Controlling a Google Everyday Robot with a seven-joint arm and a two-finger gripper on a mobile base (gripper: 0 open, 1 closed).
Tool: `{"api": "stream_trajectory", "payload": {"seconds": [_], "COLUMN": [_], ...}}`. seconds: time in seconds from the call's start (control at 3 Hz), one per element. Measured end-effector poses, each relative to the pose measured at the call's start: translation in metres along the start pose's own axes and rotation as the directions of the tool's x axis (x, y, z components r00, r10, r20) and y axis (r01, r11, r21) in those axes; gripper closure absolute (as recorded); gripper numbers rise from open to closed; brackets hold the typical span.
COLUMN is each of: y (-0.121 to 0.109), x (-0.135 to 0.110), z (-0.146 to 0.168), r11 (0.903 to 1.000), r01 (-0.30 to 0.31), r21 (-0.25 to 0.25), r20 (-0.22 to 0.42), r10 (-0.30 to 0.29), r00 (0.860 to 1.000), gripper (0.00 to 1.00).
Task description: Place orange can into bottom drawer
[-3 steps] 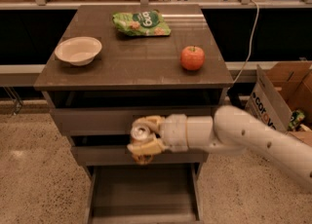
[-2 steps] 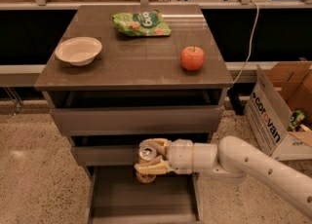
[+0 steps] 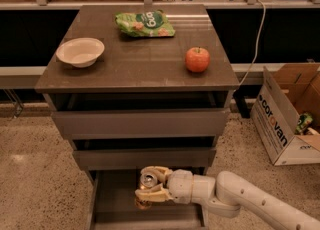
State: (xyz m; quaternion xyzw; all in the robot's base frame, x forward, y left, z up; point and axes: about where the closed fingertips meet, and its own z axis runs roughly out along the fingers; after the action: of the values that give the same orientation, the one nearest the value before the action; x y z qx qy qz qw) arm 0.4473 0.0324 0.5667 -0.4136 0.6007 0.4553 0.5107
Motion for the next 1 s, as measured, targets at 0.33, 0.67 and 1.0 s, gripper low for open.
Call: {"api": "stream_trajectory", "payload": {"seconds": [0.33, 0.67, 1.0], "y": [-0.025, -0.097, -0.14], "x": [0.028, 0.087, 0.121], "z": [-0.009, -0.035, -0.05], "r11": [0.9941, 0.9275, 0.8677], "r01": [0.068, 0.26, 0.391], "r21": [0.085, 0.269, 0.307], "r20": [-0.086, -0.202, -0.246], "r10": [-0.061, -0.209, -0.324], "r00": [0.994, 0.957, 0.913], "gripper": [1.0, 1.0, 1.0]}}
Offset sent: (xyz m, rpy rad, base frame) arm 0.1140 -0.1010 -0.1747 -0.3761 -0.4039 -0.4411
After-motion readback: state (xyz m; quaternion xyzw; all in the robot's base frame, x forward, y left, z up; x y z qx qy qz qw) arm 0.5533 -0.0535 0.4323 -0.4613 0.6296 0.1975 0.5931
